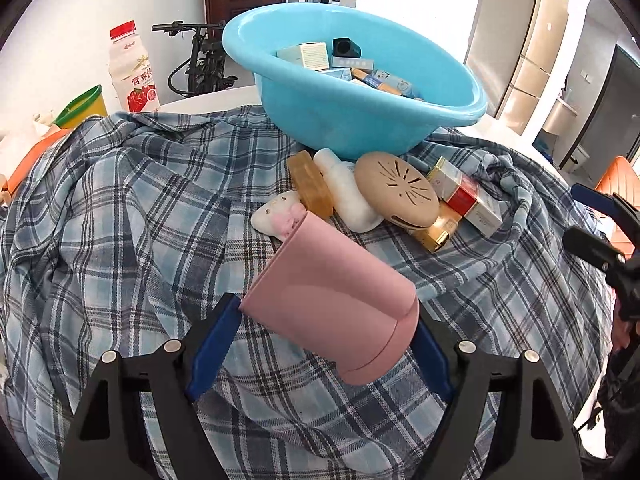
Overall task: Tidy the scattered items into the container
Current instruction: 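Grasp the red-and-white cigarette pack with the right gripper while the left holds the pink cup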
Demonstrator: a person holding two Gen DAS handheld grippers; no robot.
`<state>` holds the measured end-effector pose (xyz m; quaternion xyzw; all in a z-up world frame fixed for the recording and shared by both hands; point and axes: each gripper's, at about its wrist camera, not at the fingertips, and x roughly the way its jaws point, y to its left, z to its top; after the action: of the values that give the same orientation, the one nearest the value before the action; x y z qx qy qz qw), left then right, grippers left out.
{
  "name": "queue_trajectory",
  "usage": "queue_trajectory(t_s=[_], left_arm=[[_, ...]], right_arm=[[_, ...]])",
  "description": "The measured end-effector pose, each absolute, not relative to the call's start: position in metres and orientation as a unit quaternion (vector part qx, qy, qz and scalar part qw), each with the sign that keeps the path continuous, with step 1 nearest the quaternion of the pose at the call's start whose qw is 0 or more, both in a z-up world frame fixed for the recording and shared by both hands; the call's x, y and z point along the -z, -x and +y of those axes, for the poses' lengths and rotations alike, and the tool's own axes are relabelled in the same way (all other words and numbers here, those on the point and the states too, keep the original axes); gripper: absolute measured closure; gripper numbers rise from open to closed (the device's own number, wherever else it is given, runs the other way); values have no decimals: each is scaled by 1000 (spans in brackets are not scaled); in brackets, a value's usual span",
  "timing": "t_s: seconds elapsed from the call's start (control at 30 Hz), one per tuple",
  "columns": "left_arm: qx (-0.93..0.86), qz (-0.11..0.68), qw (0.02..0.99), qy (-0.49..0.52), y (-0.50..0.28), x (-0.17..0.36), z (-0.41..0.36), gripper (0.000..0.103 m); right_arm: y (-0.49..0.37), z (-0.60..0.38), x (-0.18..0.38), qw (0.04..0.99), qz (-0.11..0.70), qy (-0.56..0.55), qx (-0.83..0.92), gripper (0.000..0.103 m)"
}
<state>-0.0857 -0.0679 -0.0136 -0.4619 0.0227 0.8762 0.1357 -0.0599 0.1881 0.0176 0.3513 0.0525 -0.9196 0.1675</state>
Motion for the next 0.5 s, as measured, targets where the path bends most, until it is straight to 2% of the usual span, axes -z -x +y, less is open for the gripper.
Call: queue_trajectory(t_s=[0.43,0.5], left_arm=[[-878,23,137,458,81,9,-72,20],[-877,24,135,460,82,11,-73,20]], right_arm=[[105,181,5,229,76,-400,884,1],[112,182,8,238,76,-406,879,6]])
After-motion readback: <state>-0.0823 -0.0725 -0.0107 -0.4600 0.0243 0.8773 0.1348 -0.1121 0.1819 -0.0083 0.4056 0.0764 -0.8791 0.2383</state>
